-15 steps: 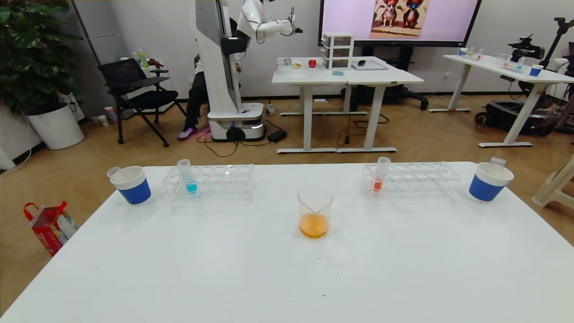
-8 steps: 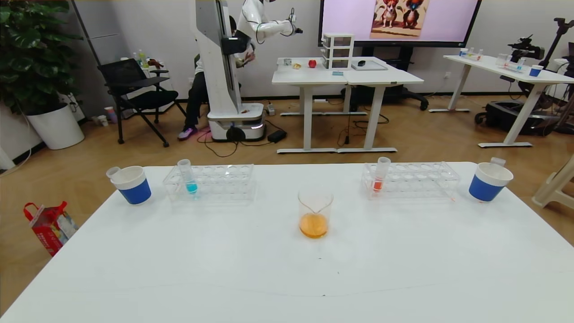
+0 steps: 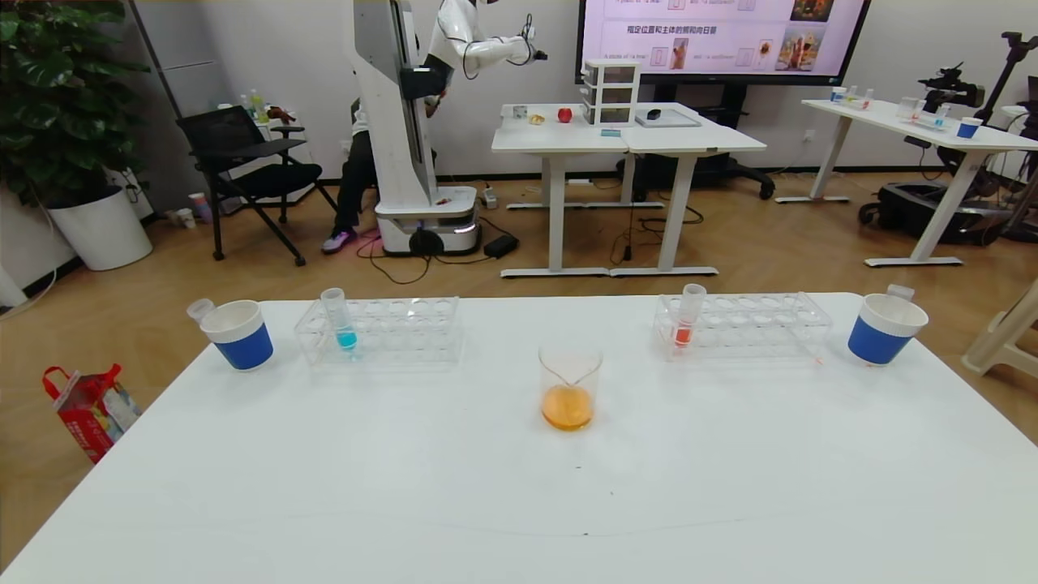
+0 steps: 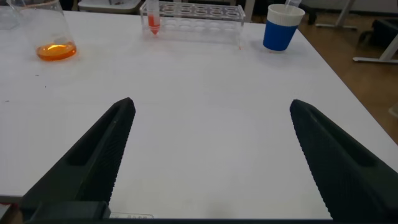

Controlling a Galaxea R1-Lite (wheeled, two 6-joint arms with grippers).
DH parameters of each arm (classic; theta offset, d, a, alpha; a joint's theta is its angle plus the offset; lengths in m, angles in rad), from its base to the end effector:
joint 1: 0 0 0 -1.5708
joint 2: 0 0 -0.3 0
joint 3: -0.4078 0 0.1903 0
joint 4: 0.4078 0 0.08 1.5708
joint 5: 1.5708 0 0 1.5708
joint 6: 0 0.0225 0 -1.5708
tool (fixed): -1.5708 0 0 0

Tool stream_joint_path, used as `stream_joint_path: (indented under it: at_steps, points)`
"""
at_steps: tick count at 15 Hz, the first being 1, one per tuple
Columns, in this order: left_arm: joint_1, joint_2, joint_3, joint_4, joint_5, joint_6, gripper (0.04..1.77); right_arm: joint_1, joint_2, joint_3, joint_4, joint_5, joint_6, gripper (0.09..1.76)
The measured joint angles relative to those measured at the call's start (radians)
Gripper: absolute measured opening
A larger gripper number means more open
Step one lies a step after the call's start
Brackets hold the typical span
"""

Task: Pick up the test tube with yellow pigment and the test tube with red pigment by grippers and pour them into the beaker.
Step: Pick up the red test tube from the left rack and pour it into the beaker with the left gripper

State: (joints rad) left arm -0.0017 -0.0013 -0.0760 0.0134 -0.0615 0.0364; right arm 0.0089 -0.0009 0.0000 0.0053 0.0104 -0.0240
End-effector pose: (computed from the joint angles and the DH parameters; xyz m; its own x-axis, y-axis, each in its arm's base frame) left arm -0.0294 -0.0013 0.0949 0.9960 -0.0632 0.0637 0.0607 0.9973 0.0402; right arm -0.0229 0.0000 0.0749 0.9998 0.0193 -0.0044 -0.0194 0.9995 -0.0240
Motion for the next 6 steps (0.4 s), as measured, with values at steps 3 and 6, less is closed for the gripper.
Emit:
stream_joint_path:
  at_steps: [3,6]
  points:
    - [0.0,-0.001,0.04,-0.003,0.0,-0.002,1.75,0.0,0.0,0.0,0.0,-0.001,0.0,1.74]
    - [0.0,-0.001,0.056,-0.007,0.036,0.011,1.75,0.0,0.0,0.0,0.0,0.0,0.0,1.74]
